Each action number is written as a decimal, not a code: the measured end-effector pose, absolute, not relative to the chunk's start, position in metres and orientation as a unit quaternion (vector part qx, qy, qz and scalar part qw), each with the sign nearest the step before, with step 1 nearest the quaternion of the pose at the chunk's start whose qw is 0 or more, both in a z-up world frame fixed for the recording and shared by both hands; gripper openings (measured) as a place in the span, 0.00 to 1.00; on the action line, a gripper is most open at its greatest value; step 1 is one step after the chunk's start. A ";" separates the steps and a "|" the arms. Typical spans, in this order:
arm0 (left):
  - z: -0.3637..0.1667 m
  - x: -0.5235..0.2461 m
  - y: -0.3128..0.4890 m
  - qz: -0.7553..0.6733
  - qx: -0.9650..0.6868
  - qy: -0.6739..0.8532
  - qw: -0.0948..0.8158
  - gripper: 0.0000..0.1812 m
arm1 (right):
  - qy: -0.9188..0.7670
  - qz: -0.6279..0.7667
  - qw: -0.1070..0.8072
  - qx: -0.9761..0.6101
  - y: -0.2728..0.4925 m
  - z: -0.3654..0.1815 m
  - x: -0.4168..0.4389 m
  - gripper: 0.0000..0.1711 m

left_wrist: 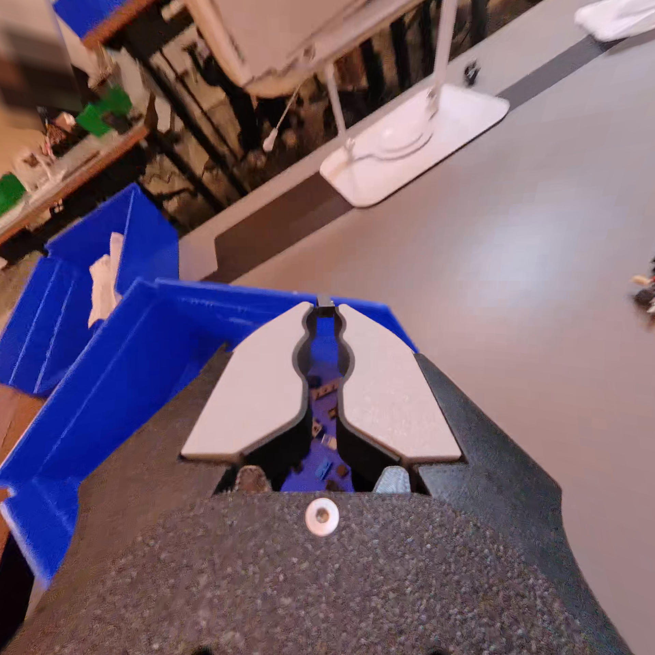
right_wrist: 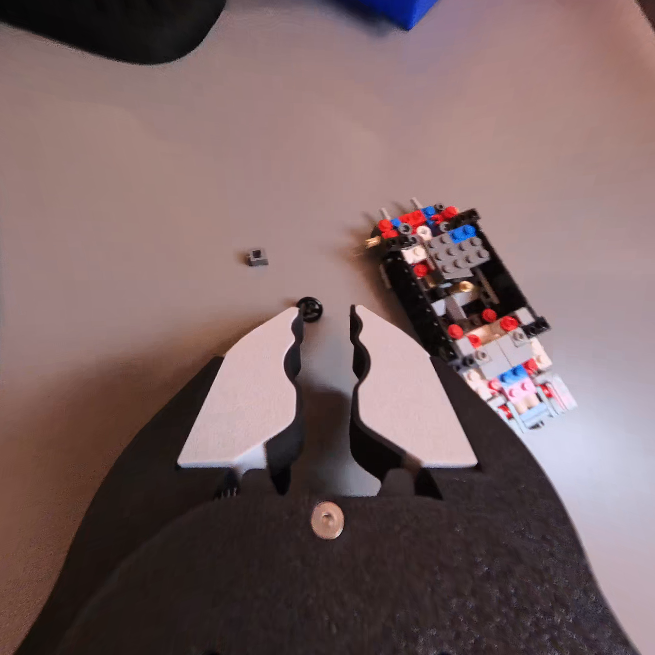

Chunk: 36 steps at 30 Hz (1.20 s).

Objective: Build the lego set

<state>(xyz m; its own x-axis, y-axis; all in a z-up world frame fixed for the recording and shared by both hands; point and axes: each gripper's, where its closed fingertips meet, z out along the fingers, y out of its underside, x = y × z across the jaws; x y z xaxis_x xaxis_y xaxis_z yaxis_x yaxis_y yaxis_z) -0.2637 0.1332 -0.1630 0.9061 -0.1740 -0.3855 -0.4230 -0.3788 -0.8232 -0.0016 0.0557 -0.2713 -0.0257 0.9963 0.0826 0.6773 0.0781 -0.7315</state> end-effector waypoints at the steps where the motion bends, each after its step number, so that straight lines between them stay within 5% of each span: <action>1: -0.168 -0.272 0.131 0.126 -0.831 0.176 0.512 0.06 | -0.671 0.260 0.301 -0.625 0.052 -0.274 -0.004 0.15; 10: -0.191 -0.286 0.128 0.130 -0.859 0.176 0.463 0.28 | -0.691 0.225 0.314 -0.612 0.052 -0.281 -0.008 0.09; 16: -0.138 -0.189 0.115 0.027 -0.717 0.329 0.615 0.15 | -0.586 0.370 0.356 -0.627 0.058 -0.233 -0.018 0.09; 20: -0.161 -0.085 0.080 -0.114 -0.653 0.450 0.598 0.14 | -0.497 0.474 0.380 -0.620 0.065 -0.200 -0.019 0.09; 24: -0.188 -0.033 0.058 -0.080 -0.585 0.548 0.593 0.16 | -0.453 0.546 0.358 -0.607 0.058 -0.186 -0.022 0.09; 36: -0.166 -0.036 0.058 -0.020 -0.543 0.549 0.635 0.07 | -0.409 0.621 0.294 -0.601 0.049 -0.177 -0.024 0.11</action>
